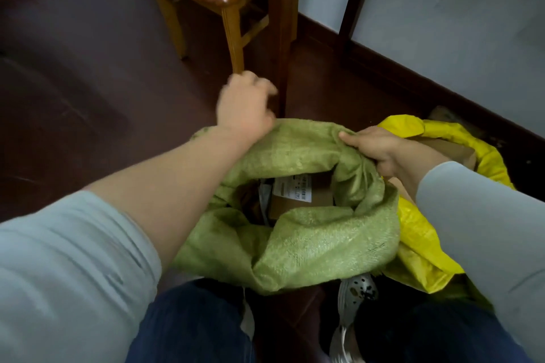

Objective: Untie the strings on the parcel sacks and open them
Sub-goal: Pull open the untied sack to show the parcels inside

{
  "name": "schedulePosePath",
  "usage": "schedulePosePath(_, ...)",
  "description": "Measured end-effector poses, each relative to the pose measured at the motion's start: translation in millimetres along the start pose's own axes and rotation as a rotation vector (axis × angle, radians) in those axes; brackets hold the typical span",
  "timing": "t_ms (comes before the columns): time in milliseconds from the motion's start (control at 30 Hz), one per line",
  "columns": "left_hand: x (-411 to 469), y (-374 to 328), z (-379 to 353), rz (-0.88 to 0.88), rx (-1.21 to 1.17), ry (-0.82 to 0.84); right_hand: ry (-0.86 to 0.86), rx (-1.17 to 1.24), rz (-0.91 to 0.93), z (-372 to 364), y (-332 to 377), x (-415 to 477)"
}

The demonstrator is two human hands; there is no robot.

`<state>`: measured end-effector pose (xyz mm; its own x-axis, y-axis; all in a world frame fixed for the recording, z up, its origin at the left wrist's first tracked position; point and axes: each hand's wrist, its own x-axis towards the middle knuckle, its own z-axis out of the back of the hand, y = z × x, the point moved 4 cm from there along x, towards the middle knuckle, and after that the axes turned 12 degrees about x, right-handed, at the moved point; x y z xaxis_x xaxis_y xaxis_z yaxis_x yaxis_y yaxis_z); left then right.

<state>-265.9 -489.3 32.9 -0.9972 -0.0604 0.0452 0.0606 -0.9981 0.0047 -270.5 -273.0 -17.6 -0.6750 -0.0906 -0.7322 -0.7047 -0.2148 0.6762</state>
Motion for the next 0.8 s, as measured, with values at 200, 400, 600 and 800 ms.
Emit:
schedulePosePath(200,-30,-56,-54,-0.380,0.023,0.433,-0.073,0.000,-0.023,0,-6,3)
schedulePosePath(400,-17,-27,-60,0.124,-0.365,0.488,-0.384,-0.943,0.710,-13,25,-19)
schedulePosePath(600,-6,-9,-55,0.202,-0.327,0.478,-0.208,-1.471,0.341,-35,-9,-19)
schedulePosePath(800,-28,3,-49,0.463,-0.136,0.436,-0.130,-0.788,0.023,-17,-28,-4)
